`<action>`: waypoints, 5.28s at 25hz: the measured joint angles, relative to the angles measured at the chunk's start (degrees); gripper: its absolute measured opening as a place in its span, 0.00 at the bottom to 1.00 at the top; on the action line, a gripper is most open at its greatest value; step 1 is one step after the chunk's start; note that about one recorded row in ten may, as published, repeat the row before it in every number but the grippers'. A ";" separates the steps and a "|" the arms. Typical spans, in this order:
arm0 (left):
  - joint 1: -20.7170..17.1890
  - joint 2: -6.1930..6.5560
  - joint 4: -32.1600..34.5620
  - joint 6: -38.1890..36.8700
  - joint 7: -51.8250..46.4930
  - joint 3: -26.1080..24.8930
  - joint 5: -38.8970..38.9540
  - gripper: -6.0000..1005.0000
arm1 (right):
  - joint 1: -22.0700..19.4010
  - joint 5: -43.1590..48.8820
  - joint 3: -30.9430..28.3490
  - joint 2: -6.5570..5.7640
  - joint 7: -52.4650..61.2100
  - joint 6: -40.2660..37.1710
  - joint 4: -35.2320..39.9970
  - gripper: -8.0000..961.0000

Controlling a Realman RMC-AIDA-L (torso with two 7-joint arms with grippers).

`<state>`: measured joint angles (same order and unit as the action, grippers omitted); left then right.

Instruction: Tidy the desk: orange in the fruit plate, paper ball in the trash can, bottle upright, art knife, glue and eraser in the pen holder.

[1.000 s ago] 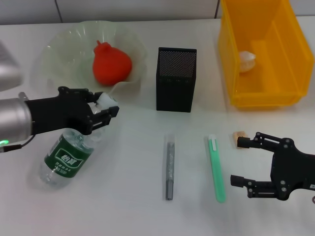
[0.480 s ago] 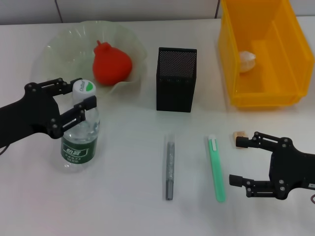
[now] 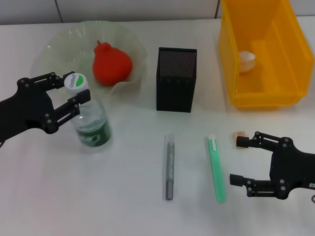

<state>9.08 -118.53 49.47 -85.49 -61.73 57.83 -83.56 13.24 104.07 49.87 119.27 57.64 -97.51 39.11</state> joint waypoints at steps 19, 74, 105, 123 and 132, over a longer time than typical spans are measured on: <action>1.80 -0.17 -4.16 0.78 2.30 -1.80 1.58 0.44 | 0.21 -0.01 0.15 0.00 0.02 -0.03 0.00 0.89; 1.77 -0.09 -19.59 -11.22 20.75 -4.49 -11.42 0.78 | 20.13 42.35 44.06 0.27 101.52 10.71 45.02 0.88; 2.35 -0.03 -20.51 -9.77 20.78 -4.31 -11.54 0.78 | 23.08 42.03 48.76 0.44 102.66 19.00 30.92 0.79; 2.40 -0.03 -20.56 -9.78 20.75 -4.31 -11.54 0.78 | 24.53 40.69 49.02 0.45 102.33 19.04 28.12 0.29; 2.26 -0.03 -20.56 -9.78 20.63 -4.31 -11.54 0.78 | 24.43 39.80 49.15 0.53 101.97 18.92 29.28 0.21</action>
<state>11.34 -118.56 28.91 -95.27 -41.10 53.53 -95.09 37.67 143.87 99.02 119.80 159.61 -78.60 68.39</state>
